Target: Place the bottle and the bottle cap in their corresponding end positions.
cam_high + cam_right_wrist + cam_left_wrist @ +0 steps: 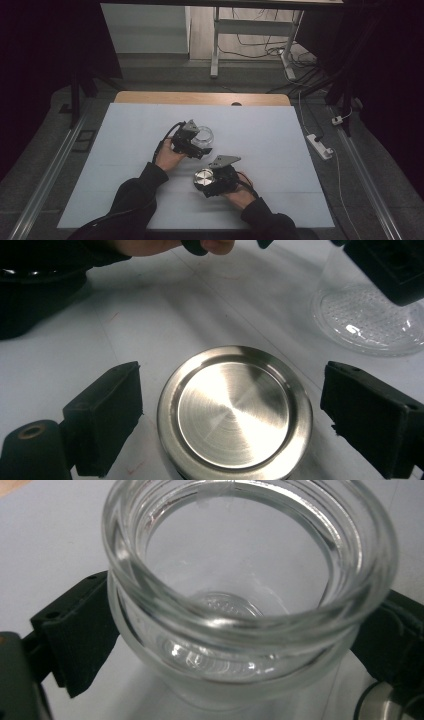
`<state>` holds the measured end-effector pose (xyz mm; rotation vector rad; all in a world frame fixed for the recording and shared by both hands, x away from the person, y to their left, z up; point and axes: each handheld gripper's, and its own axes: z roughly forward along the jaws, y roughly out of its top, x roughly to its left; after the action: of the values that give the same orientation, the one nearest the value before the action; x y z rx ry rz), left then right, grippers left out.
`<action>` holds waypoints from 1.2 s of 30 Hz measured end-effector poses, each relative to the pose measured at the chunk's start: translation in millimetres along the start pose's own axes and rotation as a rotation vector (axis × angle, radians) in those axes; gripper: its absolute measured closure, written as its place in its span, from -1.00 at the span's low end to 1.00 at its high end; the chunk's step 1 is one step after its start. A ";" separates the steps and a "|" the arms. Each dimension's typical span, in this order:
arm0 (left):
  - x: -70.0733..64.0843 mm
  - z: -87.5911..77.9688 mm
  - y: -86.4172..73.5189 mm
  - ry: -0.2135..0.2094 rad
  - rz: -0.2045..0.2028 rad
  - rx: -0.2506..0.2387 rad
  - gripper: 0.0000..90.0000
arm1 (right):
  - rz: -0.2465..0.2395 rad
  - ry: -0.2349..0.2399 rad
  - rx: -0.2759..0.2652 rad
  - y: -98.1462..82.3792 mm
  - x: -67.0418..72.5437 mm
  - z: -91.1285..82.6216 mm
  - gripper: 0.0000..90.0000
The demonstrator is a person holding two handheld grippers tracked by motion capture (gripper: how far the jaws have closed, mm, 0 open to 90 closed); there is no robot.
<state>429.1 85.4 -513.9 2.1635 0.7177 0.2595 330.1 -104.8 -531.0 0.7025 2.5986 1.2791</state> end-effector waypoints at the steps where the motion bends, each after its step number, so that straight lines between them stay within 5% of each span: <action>1: -0.3 -0.3 -0.5 -0.001 0.000 0.001 -0.93 | -0.005 0.000 -0.001 0.1 0.0 -0.6 -0.78; 22: -3.6 -29.3 -11.9 -0.029 -0.030 0.007 -0.99 | 0.012 0.031 -0.044 4.7 -0.4 -20.5 -0.81; 36: -18.3 -52.8 -26.0 -0.058 -0.036 0.009 -1.00 | 0.022 0.006 -0.046 4.6 -4.6 -37.0 -0.94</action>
<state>381.9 122.1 -498.9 2.1557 0.7252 0.1746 323.1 -130.7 -504.7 0.7229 2.5644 1.3443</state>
